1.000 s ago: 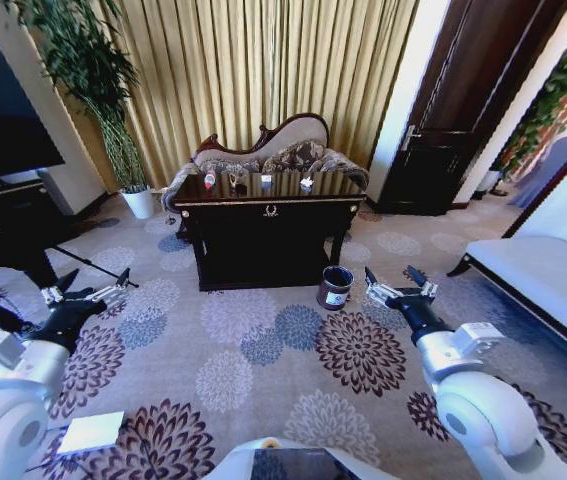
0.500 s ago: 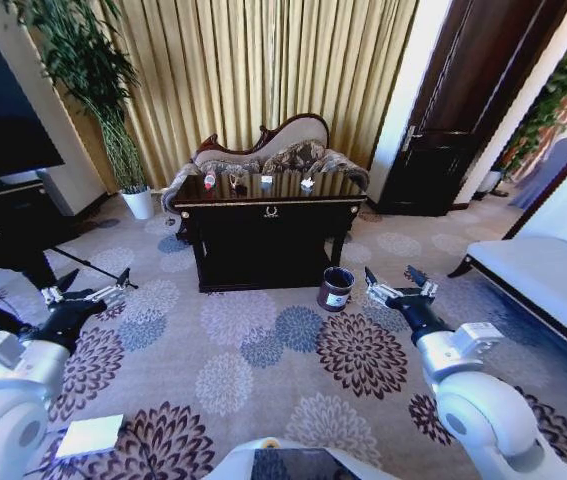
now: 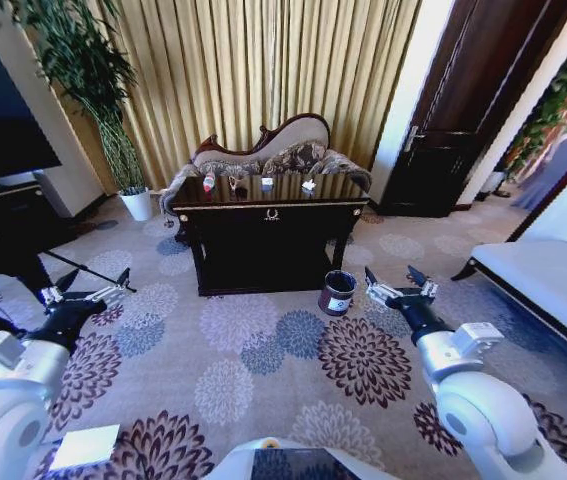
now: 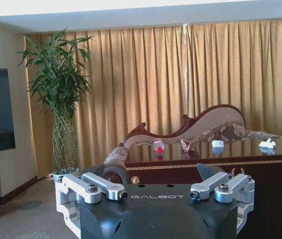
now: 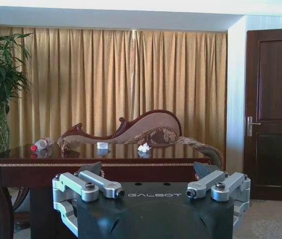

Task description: Move to the front of the table and place the trash on the table into the trash bin.

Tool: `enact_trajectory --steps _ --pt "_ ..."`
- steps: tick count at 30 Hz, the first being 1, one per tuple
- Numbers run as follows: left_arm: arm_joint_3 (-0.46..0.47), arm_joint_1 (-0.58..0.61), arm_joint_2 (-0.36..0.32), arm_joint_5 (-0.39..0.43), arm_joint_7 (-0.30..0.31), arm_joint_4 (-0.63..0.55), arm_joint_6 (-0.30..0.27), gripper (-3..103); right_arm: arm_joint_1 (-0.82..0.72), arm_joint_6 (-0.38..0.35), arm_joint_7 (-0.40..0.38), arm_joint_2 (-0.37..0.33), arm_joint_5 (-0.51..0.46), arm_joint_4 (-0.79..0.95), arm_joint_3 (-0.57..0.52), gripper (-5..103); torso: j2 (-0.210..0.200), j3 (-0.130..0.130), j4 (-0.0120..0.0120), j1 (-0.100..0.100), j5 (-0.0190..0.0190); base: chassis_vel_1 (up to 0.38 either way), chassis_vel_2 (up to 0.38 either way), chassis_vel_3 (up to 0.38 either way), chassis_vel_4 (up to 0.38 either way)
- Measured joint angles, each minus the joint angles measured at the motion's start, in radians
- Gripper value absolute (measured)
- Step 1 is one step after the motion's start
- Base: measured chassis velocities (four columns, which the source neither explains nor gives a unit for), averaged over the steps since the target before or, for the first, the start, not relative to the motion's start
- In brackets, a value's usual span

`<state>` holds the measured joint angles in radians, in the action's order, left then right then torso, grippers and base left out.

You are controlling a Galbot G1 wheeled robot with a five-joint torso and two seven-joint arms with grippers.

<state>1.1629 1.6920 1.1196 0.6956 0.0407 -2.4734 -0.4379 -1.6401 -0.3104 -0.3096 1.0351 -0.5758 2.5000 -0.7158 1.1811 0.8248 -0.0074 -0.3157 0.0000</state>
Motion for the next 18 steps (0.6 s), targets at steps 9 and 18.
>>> enact_trajectory --steps 9,18 --pt "0.0 0.0 0.0 0.0 0.0 0.0 0.0 100 0.0 0.0 0.0 0.0 0.0 0.0 0.0 100 0.0 0.0 -0.0001 0.0 0.0 -0.117 0.106 0.118 -0.1" --pt "0.0 0.0 0.0 0.0 0.0 0.0 0.0 100 0.0 0.0 0.0 0.0 0.0 0.0 0.0 100 0.0 0.0 -0.0001 0.0 -0.0001 -0.124 0.127 0.12 -0.123"
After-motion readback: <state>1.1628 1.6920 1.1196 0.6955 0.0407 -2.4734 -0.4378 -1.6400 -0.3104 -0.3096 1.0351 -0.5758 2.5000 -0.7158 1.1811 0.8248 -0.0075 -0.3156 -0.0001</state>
